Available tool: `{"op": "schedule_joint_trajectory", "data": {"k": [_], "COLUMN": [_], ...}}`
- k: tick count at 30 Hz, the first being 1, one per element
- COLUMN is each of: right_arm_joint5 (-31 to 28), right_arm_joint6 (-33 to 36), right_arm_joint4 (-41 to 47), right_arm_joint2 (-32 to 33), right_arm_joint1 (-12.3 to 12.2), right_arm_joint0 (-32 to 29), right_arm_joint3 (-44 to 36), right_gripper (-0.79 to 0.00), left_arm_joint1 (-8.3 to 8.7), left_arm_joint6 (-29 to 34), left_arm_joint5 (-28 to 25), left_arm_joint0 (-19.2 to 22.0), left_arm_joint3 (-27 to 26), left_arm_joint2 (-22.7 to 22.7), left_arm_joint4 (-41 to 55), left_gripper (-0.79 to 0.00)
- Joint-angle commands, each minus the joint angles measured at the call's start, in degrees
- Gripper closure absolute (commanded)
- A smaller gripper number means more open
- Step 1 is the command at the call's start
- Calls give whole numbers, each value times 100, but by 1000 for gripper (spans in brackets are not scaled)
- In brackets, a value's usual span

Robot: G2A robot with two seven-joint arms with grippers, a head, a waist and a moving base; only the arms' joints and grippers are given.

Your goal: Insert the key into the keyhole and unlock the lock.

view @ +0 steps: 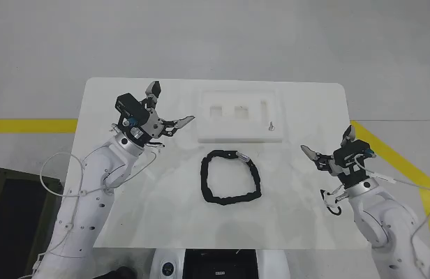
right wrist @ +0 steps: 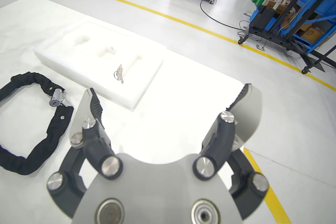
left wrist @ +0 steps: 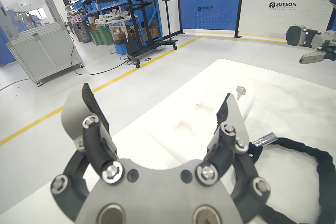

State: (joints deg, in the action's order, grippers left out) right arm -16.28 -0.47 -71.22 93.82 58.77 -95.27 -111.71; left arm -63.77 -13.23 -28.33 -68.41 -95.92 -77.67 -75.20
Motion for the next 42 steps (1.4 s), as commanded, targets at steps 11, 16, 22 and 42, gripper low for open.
{"op": "schedule_joint_trajectory", "data": {"k": [11, 16, 22, 42], "right_arm_joint5": [0, 0, 0, 0], "right_arm_joint6": [0, 0, 0, 0], "right_arm_joint4": [0, 0, 0, 0], "right_arm_joint2": [0, 0, 0, 0], "right_arm_joint1": [0, 0, 0, 0], "right_arm_joint0": [0, 0, 0, 0], "right_arm_joint3": [0, 0, 0, 0], "right_gripper": [-785, -785, -785, -785], "left_arm_joint1": [2, 15, 20, -165], "left_arm_joint6": [36, 185, 374, -1295], "left_arm_joint5": [-73, -767, -2020, -2967], "left_arm_joint0": [1, 145, 675, 3103], "left_arm_joint3": [-28, 5, 299, 2311], "left_arm_joint2": [36, 272, 786, 3961], "left_arm_joint4": [-53, -211, -638, -2338], "left_gripper": [-785, -785, -785, -785]}}
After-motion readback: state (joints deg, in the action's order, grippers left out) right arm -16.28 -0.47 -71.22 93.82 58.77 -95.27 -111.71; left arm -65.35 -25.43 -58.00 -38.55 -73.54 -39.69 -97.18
